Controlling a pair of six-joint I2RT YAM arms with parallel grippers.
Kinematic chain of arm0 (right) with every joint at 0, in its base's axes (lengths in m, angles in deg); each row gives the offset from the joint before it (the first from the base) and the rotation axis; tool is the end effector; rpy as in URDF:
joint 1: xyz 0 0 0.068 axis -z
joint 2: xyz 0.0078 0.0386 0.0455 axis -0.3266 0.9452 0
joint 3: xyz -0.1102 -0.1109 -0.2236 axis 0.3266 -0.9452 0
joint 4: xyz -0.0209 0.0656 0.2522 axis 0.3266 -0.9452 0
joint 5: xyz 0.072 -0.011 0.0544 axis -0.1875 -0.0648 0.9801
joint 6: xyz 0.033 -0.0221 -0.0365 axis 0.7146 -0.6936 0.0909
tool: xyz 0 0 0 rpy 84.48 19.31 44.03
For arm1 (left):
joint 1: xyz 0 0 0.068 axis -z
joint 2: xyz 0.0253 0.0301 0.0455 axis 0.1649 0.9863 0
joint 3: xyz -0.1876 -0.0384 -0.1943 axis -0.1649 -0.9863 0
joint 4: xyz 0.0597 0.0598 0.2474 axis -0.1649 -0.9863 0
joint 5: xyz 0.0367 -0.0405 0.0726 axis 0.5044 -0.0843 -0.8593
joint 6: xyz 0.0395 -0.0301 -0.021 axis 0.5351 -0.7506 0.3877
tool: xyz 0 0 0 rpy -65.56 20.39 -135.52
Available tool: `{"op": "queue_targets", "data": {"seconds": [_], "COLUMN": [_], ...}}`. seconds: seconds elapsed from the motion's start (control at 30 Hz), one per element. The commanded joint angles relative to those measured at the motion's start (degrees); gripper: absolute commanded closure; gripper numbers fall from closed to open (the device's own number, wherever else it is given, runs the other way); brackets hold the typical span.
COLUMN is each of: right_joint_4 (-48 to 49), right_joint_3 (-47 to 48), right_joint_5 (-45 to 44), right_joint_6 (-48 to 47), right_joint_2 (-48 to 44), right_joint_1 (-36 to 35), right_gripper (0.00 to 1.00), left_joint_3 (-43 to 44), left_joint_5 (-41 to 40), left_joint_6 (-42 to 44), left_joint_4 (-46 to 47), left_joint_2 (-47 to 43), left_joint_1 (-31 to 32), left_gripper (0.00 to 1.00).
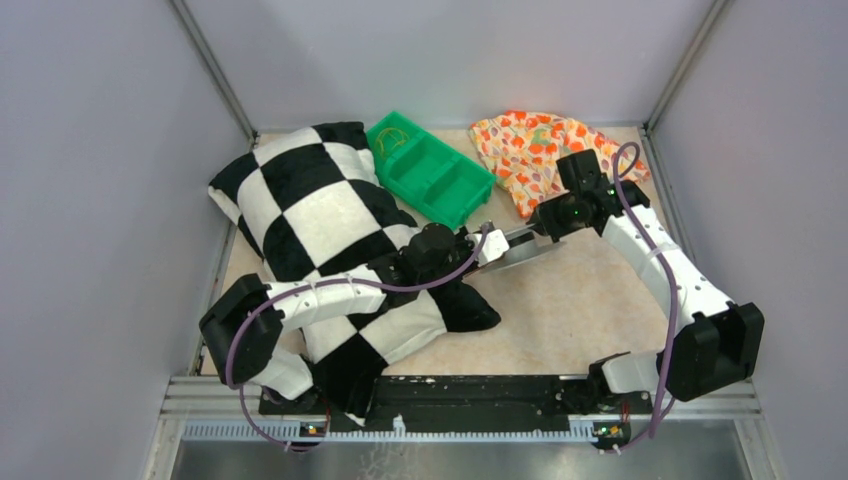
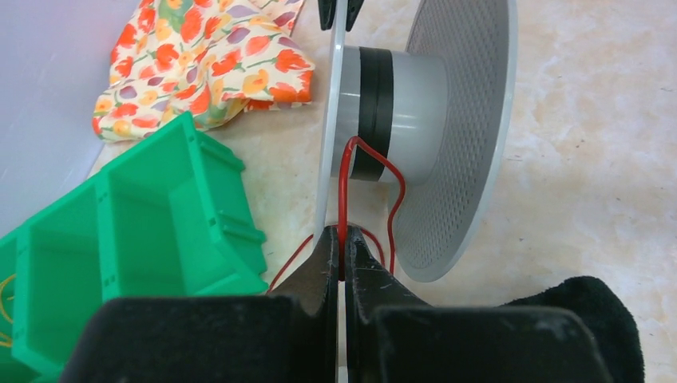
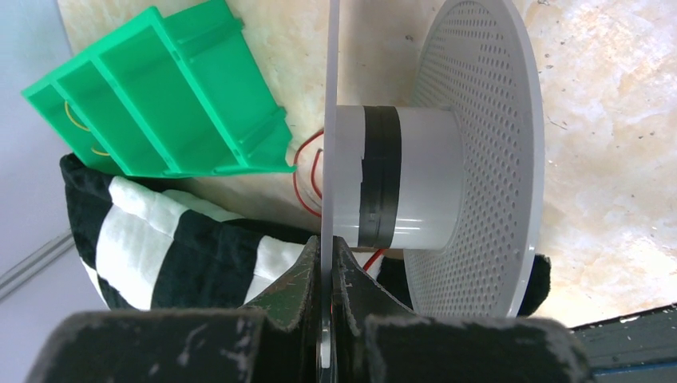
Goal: Wrap the cables
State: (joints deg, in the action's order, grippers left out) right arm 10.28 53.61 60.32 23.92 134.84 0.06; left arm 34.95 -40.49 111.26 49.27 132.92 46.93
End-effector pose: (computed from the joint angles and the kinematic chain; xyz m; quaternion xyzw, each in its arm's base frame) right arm 0.2515 0.0850 0.3131 0.5252 0.8091 0.1936 0.1790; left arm 0.1890 -0.2848 0.2600 0.5135 0.6248 -0.1742 0.5618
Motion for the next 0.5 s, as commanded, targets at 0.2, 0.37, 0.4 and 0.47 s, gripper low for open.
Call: {"op": "queue_targets", "data": {"seconds": [0.2, 0.37, 0.4, 0.47], "right_joint_4": [1.0, 1.2, 1.0, 0.8], "right_joint_3": [-1.0, -1.3, -1.3, -1.5], "right_joint_5": [2.3, 2.3, 2.3, 3.8], "right_joint_6": [-1.3, -1.6, -1.6, -1.7], "right_joint_2": [-1.5, -1.5, -1.4, -1.2], "right_joint_1": [-0.1, -0.1, -0.1, -0.2], "right_gripper": [1.00, 1.00, 1.00, 1.00], "left_joint_3": [0.8, 1.5, 1.6, 1.4], "left_joint_5": [-8.4, -8.5, -8.7, -8.8], "left_joint_6": [1.9, 1.0, 0.8, 0.6], "left_joint_4": [3.9, 3.6, 3.5, 3.5], "left_joint_2": [1.8, 2.3, 2.4, 2.3], "left_joint_1": [-0.3, -0.3, -0.3, -0.3], "left_gripper": [0.99, 0.93, 0.93, 0.93]}}
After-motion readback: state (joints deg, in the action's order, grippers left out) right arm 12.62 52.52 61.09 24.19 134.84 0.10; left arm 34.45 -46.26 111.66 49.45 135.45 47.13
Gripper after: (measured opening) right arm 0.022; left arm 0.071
